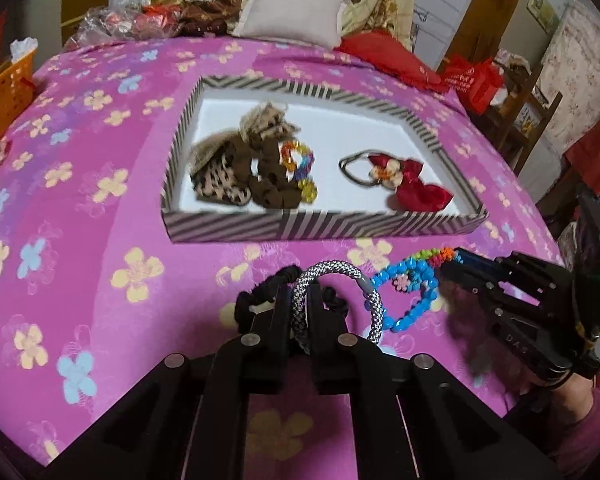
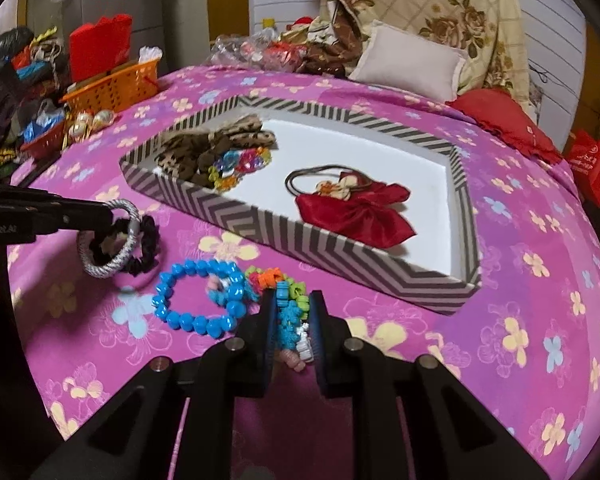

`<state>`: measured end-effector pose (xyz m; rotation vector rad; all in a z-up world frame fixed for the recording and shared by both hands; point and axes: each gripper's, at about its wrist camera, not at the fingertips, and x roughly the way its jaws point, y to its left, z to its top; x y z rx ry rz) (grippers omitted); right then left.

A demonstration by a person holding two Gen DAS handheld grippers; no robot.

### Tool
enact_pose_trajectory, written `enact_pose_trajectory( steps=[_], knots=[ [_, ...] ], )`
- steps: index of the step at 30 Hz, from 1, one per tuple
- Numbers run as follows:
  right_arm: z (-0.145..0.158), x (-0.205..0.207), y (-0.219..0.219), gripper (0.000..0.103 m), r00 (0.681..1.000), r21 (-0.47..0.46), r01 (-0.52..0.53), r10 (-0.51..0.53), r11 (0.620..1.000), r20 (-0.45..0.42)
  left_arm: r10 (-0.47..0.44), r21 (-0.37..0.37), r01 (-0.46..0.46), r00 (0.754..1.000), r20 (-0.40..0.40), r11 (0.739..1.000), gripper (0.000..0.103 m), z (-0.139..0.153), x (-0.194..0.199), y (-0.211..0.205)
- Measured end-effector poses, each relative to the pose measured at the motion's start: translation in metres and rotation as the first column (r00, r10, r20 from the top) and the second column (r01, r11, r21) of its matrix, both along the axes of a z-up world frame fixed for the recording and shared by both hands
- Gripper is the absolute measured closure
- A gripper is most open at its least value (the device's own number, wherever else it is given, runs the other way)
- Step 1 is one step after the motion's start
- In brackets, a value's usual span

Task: Organize jewelry
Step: 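Grasp the colourful beaded clip with the right tool while the left tool grasps the grey braided hair tie, then carry the beaded clip and grey hair tie over the tray with both tools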

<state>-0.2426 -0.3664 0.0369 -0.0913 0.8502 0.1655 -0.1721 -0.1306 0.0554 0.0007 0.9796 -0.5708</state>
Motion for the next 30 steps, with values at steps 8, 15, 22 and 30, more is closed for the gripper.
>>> enact_pose_trajectory(
  steps=[8, 15, 22, 30],
  knots=[
    [0.034, -0.008, -0.001, 0.087, 0.997, -0.001, 0.015, -0.014, 1.000, 0.078, 0.016, -0.011, -0.016, 0.998, 0.064, 1.000, 0.103, 0.026, -0.007, 0.002],
    [0.056, -0.015, 0.001, 0.087, 0.993, -0.004, 0.014, -0.014, 1.000, 0.120, 0.025, -0.003, -0.025, 0.994, 0.109, 1.000, 0.103, 0.041, -0.013, 0.002],
    [0.069, -0.020, 0.004, 0.087, 0.990, -0.017, 0.008, -0.006, 1.000, 0.143, 0.035, 0.012, -0.037, 0.990, 0.138, 0.999, 0.103, 0.051, -0.015, 0.001],
    [0.078, -0.022, 0.004, 0.087, 0.987, -0.021, 0.012, -0.009, 1.000, 0.159, 0.039, 0.030, -0.045, 0.985, 0.165, 0.999, 0.103, 0.057, -0.018, -0.002]
  ],
)
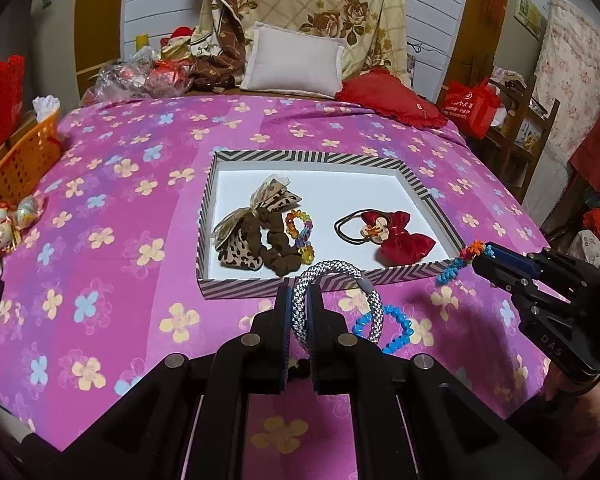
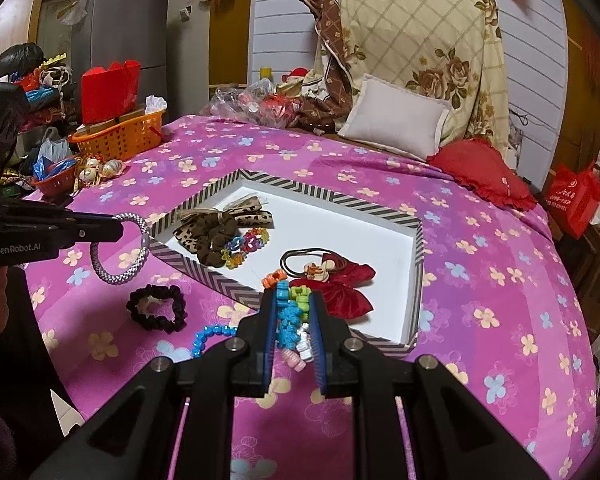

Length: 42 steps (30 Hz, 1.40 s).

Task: Organize jewelry
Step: 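Carry the beaded clip and grey hair tie over the tray with both tools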

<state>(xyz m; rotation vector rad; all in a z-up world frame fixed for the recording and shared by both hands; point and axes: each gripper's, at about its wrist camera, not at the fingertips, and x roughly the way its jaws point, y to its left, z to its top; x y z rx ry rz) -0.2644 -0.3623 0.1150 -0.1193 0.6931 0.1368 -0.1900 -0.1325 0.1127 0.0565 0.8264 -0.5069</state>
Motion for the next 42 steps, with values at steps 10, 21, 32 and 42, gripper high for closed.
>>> enact_pose_trajectory(
  steps=[10, 21, 32, 42],
  knots=[
    [0.005, -0.002, -0.002, 0.087, 1.000, 0.004, 0.009, -0.009, 1.000, 0.008, 0.018, 0.019, -0.019, 1.000, 0.013, 1.000, 0.103, 0.003, -0.001, -0.001],
    [0.006, -0.002, -0.003, 0.087, 1.000, 0.002, 0.009, -0.009, 1.000, 0.008, 0.023, 0.028, -0.023, 1.000, 0.014, 0.999, 0.103, 0.003, 0.001, -0.002],
    [0.007, -0.001, -0.002, 0.087, 1.000, 0.003, 0.009, -0.009, 1.000, 0.008, 0.023, 0.033, -0.023, 1.000, 0.014, 0.999, 0.103, 0.002, 0.005, -0.004],
    [0.011, 0.007, -0.002, 0.087, 1.000, 0.006, 0.014, -0.014, 1.000, -0.002, 0.022, 0.046, -0.023, 1.000, 0.012, 0.999, 0.103, 0.001, 0.012, -0.012]
  ],
)
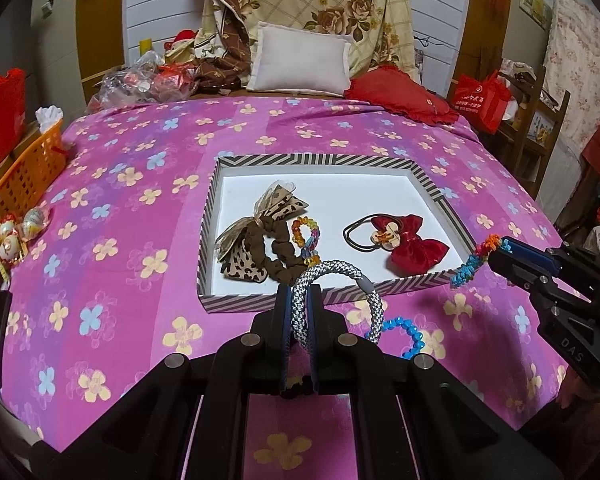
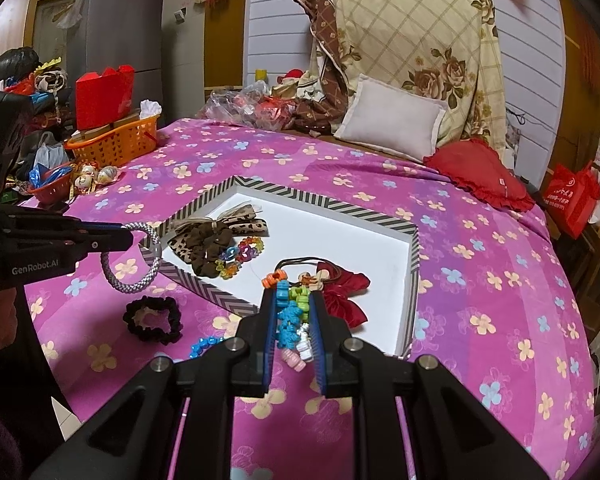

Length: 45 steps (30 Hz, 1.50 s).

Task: Organize jewelry
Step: 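Carry the beaded clip and grey hair tie over the tray with both tools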

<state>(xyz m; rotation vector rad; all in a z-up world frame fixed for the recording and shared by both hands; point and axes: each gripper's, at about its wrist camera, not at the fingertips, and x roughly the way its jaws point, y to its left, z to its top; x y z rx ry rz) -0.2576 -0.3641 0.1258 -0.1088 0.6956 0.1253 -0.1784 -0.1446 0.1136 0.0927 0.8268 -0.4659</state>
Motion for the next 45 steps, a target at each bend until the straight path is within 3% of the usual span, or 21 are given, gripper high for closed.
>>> enact_pose_trajectory(
  steps=[45],
  knots=[
    [-0.029, 0.094, -0.022, 0.087, 0.997, 0.034, 0.011, -0.009, 0.999, -0.071, 0.037, 0.072, -0.035, 0.999, -0.028, 0.997, 0.103, -0.026, 0.086, -0.045]
  ],
)
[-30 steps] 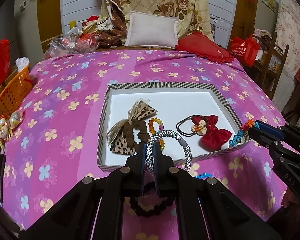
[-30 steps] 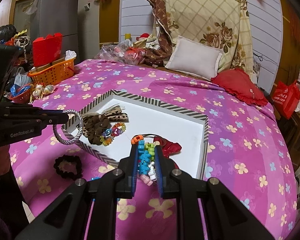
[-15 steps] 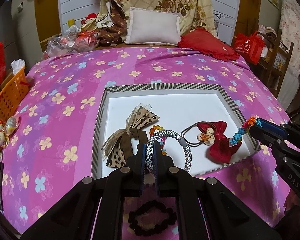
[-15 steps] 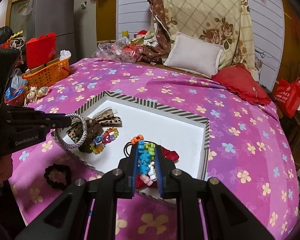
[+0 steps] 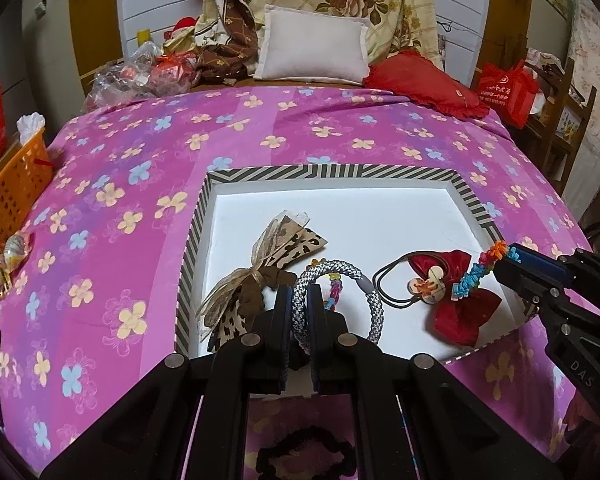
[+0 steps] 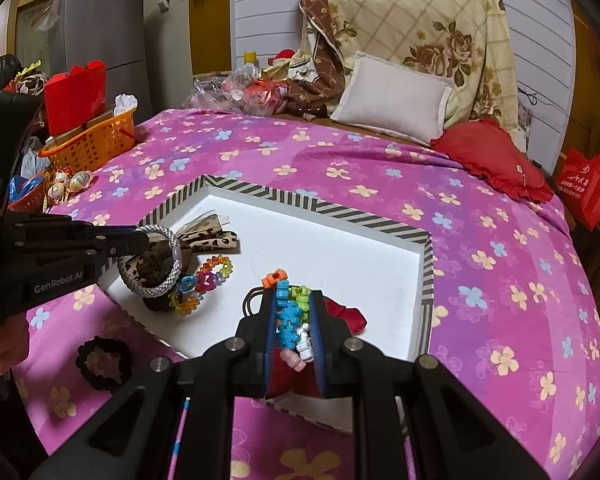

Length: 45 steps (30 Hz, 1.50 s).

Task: Organize jewelry
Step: 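Carry the beaded clip and grey hair tie over the tray with both tools, then open the right tool over the red bow while the left tool releases the hair tie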

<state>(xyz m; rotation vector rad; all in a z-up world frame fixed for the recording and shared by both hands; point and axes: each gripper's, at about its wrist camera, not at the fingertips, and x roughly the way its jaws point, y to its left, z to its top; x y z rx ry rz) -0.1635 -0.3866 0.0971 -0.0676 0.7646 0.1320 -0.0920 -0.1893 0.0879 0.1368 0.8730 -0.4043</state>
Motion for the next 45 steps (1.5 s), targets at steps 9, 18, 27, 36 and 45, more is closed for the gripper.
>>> enact_pose_trajectory(
  steps=[9, 18, 27, 36, 45],
  knots=[
    [-0.004, 0.011, 0.002, 0.087, 1.000, 0.005, -0.008, 0.008, 1.000, -0.011, 0.003, -0.025, -0.003, 1.000, -0.020, 1.000, 0.103, -0.001, 0.011, -0.004],
    [-0.025, 0.030, -0.003, 0.087, 0.998, 0.039, -0.007, 0.010, 0.999, -0.066, 0.000, -0.007, 0.000, 0.998, -0.058, 1.000, 0.103, -0.019, 0.022, -0.016],
    [-0.056, 0.046, -0.015, 0.087, 0.990, 0.056, 0.040, -0.032, 0.998, -0.140, 0.006, 0.037, -0.003, 0.995, -0.095, 0.999, 0.103, -0.041, 0.029, -0.025],
    [-0.064, 0.047, -0.017, 0.082, 0.986, 0.034, 0.056, -0.050, 0.998, -0.157, 0.018, 0.058, -0.013, 0.995, -0.097, 0.998, 0.103, -0.050, 0.031, -0.030],
    [-0.053, 0.033, -0.016, 0.059, 0.989, 0.043, 0.067, -0.061, 0.997, -0.138, 0.029, 0.047, -0.024, 0.994, -0.101, 0.999, 0.080, -0.048, 0.028, -0.026]
  ],
)
